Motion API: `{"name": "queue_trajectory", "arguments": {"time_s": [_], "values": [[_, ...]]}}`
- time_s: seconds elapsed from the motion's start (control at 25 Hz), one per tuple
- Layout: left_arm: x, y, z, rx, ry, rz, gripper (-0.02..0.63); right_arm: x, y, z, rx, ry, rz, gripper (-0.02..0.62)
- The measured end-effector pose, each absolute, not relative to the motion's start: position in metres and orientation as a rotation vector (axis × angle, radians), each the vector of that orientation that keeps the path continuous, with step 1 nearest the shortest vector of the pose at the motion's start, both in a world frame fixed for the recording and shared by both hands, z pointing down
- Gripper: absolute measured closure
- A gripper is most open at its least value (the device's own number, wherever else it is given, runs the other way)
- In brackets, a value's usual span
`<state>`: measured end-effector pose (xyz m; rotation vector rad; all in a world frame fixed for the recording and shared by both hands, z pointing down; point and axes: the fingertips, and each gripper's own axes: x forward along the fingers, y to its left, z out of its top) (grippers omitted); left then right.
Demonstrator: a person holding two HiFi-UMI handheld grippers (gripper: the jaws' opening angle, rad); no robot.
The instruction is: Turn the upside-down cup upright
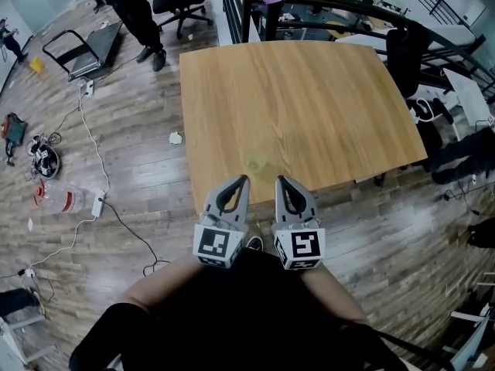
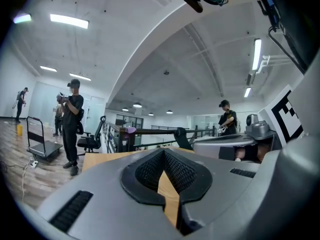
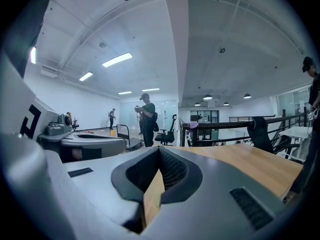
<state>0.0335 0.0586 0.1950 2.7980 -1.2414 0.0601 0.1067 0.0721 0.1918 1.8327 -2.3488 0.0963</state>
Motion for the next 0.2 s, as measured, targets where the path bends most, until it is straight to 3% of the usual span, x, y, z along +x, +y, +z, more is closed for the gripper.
{"name": "queue_trajectory", "arguments": {"time_s": [0.2], "values": [[0.0382,0.0646,0.1960,2.826,-1.249,0.062,0.598,0.1098,0.0776,0.1928,1.836,-2.363,0.095,0.581]]}}
